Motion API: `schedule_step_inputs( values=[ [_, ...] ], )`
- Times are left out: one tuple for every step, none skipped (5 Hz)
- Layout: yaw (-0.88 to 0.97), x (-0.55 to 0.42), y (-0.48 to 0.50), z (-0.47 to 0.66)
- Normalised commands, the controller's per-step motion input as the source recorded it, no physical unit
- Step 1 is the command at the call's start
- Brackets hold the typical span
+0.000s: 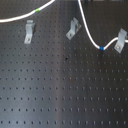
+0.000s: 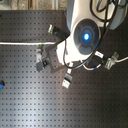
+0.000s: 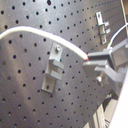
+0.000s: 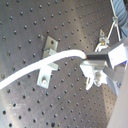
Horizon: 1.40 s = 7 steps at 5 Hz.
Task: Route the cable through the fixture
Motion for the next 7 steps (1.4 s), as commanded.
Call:
schedule_step_inputs(
  values=[
    [-0.4,-0.205,-0.028,0.5],
    [-0.37,-0.245,-0.112,0.37],
    [-0.41,-0.309,-0.157,0.32],
    [-0.44,-0.354,-0.107,0.16],
    [-0.49,-0.28,0.084,0.13],
    [0.0,-0.012,-0.013,0.0],
    [0.13,-0.063,0.268,0.44]
  ],
)
